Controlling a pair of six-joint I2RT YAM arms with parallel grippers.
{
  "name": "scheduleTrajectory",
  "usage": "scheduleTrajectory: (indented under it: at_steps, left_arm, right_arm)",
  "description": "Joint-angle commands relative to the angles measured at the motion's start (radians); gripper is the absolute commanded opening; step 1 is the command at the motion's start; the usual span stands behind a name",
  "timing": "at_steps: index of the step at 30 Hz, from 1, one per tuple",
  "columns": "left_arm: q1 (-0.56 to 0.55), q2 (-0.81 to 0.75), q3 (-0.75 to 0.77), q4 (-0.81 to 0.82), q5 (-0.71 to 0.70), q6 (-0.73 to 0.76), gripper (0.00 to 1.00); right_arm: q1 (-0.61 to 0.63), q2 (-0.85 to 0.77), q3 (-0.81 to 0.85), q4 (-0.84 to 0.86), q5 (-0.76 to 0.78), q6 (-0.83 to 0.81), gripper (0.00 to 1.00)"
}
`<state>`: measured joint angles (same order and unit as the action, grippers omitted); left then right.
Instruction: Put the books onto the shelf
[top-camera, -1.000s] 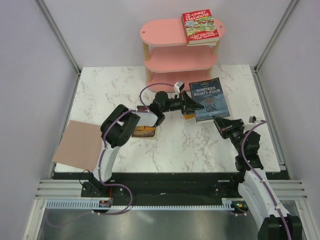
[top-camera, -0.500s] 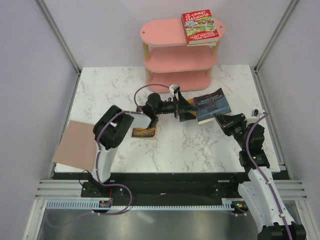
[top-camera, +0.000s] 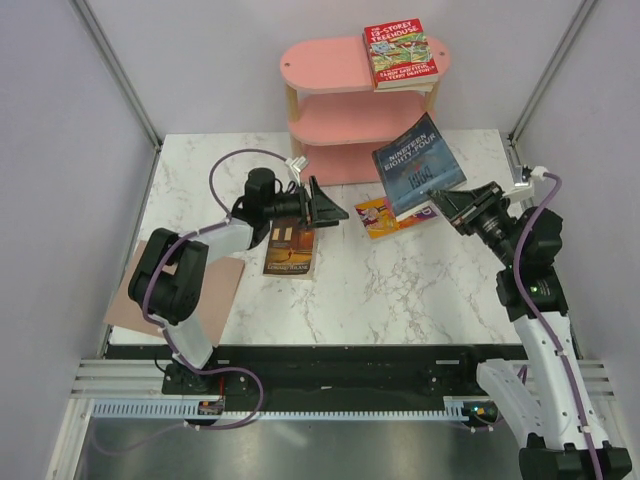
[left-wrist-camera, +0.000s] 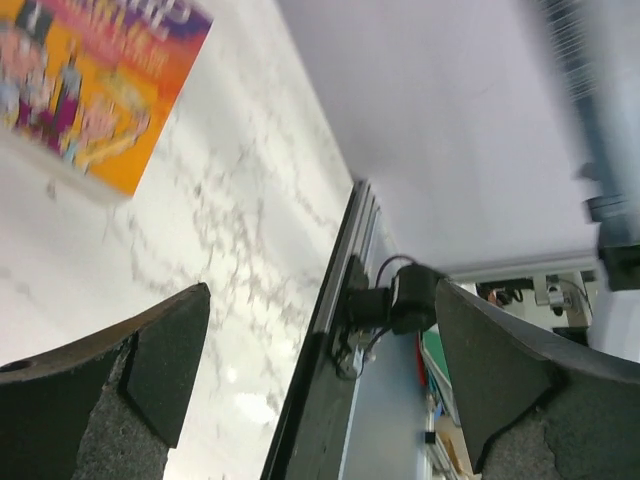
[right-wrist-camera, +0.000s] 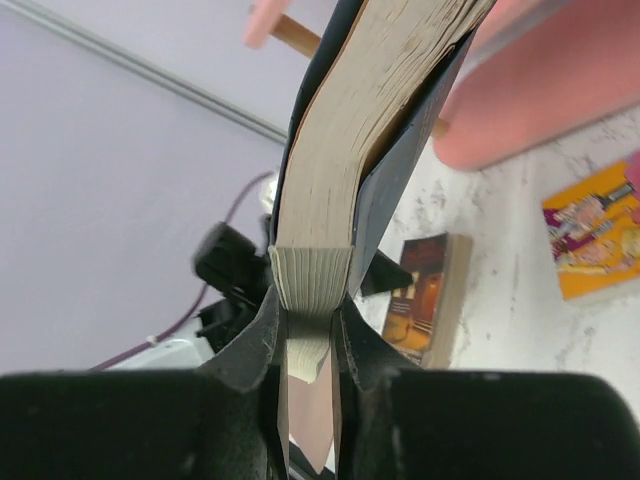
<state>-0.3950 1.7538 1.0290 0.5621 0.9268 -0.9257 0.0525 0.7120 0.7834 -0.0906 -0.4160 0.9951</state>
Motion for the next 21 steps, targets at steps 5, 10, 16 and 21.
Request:
scheduleTrajectory:
  at_steps: [5,10,16,21]
  left_arm:
    - [-0.008,0.004,-0.13,-0.122,0.009,0.183,1.0]
    - [-0.008,0.004,-0.144,-0.142,0.01,0.205,1.0]
    - [-0.01,0.006,-0.153,-0.153,0.01,0.217,1.0]
    - [-0.008,-0.005,-0.167,-0.16,0.014,0.229,1.0]
  right_arm:
    - [0.001,0.096,0.266,0.273,-0.082,0.034,0.0]
    - [0.001,0.19,0.353,0.397,-0.072,0.076,0.0]
    - [0.001,0.334,0.47,0.5,-0.043,0.109,0.0]
    - [0.003,0.464,0.589,0.497,0.002,0.062,0.0]
